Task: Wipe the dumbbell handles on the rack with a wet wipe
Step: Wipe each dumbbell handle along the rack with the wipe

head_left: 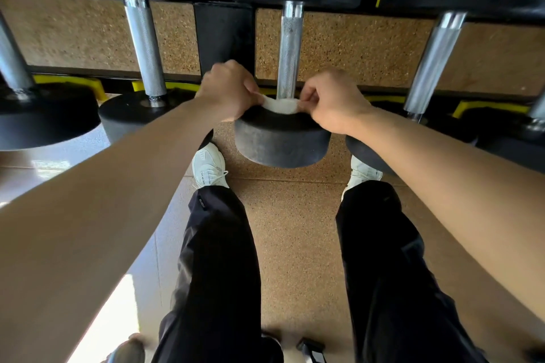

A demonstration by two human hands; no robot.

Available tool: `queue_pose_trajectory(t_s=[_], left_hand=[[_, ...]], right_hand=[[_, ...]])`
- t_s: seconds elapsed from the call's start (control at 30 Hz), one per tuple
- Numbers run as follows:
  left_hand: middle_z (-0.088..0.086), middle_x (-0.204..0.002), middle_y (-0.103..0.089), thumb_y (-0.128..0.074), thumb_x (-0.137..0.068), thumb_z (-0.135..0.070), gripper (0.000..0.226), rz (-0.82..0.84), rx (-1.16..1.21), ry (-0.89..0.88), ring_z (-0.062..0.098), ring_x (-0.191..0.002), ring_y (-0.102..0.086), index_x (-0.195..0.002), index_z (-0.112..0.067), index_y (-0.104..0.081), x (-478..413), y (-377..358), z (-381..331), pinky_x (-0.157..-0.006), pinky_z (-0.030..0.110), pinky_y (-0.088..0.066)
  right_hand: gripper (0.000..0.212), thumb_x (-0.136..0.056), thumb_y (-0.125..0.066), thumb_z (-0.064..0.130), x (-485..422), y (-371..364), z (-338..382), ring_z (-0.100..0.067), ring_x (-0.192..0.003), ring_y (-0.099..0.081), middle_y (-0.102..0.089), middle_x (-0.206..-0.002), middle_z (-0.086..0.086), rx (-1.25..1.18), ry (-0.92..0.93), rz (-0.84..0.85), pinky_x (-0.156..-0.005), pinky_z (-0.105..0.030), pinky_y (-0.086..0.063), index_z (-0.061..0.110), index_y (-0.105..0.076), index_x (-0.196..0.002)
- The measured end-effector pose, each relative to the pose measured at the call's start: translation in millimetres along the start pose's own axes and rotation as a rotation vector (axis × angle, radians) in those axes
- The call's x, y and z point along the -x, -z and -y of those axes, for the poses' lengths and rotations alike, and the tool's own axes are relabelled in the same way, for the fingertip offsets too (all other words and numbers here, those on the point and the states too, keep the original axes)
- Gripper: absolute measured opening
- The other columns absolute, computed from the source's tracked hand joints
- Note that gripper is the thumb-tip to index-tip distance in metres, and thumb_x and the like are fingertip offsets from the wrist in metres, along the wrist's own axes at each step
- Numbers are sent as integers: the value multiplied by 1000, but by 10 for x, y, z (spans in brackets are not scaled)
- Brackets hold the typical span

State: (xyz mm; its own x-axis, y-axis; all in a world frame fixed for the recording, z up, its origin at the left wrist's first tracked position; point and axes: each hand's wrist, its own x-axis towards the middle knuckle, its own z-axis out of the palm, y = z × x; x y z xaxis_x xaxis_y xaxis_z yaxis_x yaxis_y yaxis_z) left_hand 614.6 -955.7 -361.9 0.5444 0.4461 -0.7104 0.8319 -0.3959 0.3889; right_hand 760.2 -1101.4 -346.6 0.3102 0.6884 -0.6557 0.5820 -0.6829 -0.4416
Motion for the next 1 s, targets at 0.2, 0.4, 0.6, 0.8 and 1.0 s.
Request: queue_pose_trajectory(t_s=[0.2, 0.4, 0.6, 0.8, 1.0], left_hand=[[-3, -92, -74, -77, -86, -38, 13, -85, 59, -137, 16, -87, -68, -94, -27, -77, 39, -52, -9, -81, 35, -57], [-3, -92, -70, -73, -91, -28, 11, -221, 146, -164, 14, -84, -64, -98, -19, -76, 59, -58, -66, -77, 28, -52], [-5, -82, -62, -66, -96, -30, 18, -362, 231, -39, 10, -70, -57, -105, -15, -71, -19, 1, -2, -60, 22, -41], [-12, -72, -55, -62, -99, -31, 15, -387, 453, -65, 1, -59, -49, -99, -17, -67, -101, 18, -355, -52, 12, -37], [-9, -68, -57, -63, -99, -28, 14, -387, 1045, 315, 4, -54, -46, -93, -19, -71, -215, 57, -661, -52, 18, -39]], right_hand=[[3, -92, -67, 12, 10, -35, -166, -24, -90, -63, -68, -96, -6, -6, 2, -179, -80, -38, -52, 10, -66, -93], [11, -89, -66, 1, -32, -40, -181, -15, -78, -61, -62, -85, 0, -61, 61, -308, -62, -12, -36, 10, -60, -88], [6, -91, -64, 4, -73, 8, 10, -5, -68, -55, -63, -83, 0, -174, 165, -449, -59, -14, -45, 7, -59, -88], [5, -93, -67, 10, -171, 116, -18, 1, -74, -59, -64, -92, 4, -431, -167, -582, -69, -10, -51, 11, -63, -96], [7, -89, -72, 7, -266, 241, 352, -14, -63, -63, -73, -72, -5, -1278, -481, -420, -66, -25, -54, 12, -72, -84]])
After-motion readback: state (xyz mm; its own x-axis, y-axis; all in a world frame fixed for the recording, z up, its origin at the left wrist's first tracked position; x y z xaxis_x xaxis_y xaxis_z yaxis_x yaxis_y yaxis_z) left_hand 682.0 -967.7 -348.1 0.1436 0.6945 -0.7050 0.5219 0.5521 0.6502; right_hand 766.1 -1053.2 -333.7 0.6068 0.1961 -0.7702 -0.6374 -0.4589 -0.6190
